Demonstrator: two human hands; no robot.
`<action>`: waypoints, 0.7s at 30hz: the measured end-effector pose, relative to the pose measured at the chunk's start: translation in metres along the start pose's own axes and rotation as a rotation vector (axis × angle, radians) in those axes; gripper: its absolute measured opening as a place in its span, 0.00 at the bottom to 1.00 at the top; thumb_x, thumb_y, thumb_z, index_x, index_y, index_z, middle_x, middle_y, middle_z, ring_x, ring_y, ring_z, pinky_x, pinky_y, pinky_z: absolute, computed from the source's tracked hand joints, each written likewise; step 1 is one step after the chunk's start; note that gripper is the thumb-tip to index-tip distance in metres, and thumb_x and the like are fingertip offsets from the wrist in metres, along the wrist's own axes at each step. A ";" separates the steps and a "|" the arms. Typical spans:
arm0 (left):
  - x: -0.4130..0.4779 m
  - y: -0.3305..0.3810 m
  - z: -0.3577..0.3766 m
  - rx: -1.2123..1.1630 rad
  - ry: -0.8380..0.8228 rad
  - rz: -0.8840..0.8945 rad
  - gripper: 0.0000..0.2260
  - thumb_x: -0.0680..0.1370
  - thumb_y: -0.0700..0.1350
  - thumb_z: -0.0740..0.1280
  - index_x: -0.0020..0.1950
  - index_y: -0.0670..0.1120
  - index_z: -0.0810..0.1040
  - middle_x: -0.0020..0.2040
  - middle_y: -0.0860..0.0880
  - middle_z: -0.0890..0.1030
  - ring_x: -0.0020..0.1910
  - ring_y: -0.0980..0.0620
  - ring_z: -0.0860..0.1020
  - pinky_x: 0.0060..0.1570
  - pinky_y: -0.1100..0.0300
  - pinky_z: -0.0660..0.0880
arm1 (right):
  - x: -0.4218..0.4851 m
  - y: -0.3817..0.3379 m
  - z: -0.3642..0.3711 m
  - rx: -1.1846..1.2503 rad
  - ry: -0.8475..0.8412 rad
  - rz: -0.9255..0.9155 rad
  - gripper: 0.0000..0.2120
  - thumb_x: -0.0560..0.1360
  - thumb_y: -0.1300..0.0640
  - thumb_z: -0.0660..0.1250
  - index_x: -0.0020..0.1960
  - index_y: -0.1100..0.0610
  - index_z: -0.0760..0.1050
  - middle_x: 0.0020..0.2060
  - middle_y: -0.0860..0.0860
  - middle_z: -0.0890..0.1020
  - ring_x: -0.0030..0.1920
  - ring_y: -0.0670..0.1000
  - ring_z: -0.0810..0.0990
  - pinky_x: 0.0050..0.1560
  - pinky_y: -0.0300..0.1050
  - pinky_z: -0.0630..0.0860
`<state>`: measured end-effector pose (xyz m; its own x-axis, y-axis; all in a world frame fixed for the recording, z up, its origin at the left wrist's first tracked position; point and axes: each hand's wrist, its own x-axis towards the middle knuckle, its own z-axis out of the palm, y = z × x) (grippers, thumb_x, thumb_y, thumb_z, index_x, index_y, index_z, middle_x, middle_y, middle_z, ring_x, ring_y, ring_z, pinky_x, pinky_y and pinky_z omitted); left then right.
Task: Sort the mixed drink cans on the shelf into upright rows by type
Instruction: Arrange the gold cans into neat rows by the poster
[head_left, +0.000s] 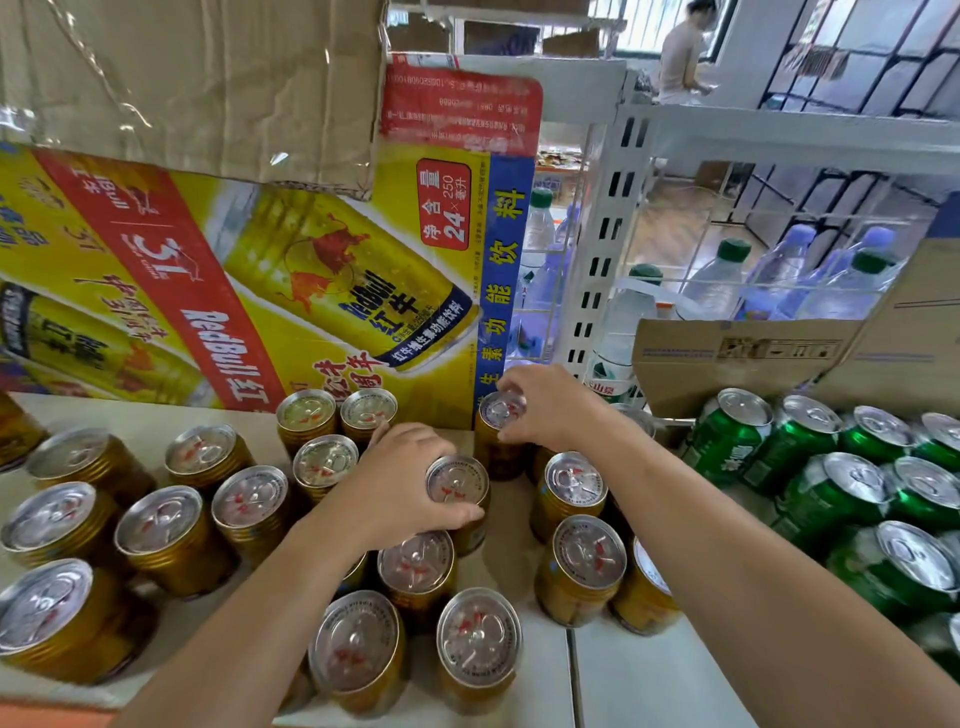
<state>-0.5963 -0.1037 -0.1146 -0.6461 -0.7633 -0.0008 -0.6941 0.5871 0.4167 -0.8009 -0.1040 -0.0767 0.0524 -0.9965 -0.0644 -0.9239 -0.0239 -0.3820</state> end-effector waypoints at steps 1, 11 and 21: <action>-0.001 0.000 -0.001 -0.006 -0.006 0.002 0.43 0.57 0.75 0.55 0.62 0.51 0.75 0.62 0.54 0.73 0.67 0.55 0.63 0.70 0.54 0.55 | -0.001 0.000 0.000 -0.008 0.001 -0.005 0.28 0.71 0.52 0.74 0.67 0.56 0.71 0.60 0.53 0.77 0.54 0.51 0.75 0.50 0.42 0.72; 0.016 0.017 -0.016 0.161 -0.156 -0.053 0.28 0.67 0.68 0.70 0.57 0.49 0.77 0.50 0.53 0.73 0.55 0.51 0.70 0.59 0.52 0.64 | -0.037 -0.001 -0.011 0.134 0.080 -0.006 0.12 0.76 0.56 0.68 0.59 0.54 0.77 0.48 0.48 0.81 0.46 0.47 0.79 0.43 0.36 0.73; 0.004 -0.003 -0.035 0.183 -0.104 -0.101 0.34 0.72 0.64 0.67 0.73 0.50 0.67 0.71 0.50 0.69 0.70 0.49 0.65 0.69 0.51 0.61 | -0.047 -0.035 0.002 -0.084 -0.091 -0.074 0.19 0.75 0.45 0.67 0.58 0.57 0.77 0.53 0.53 0.79 0.51 0.54 0.78 0.50 0.51 0.77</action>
<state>-0.5861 -0.1178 -0.0841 -0.5927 -0.7946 -0.1315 -0.7971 0.5551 0.2377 -0.7701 -0.0558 -0.0619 0.1524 -0.9805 -0.1242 -0.9446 -0.1075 -0.3101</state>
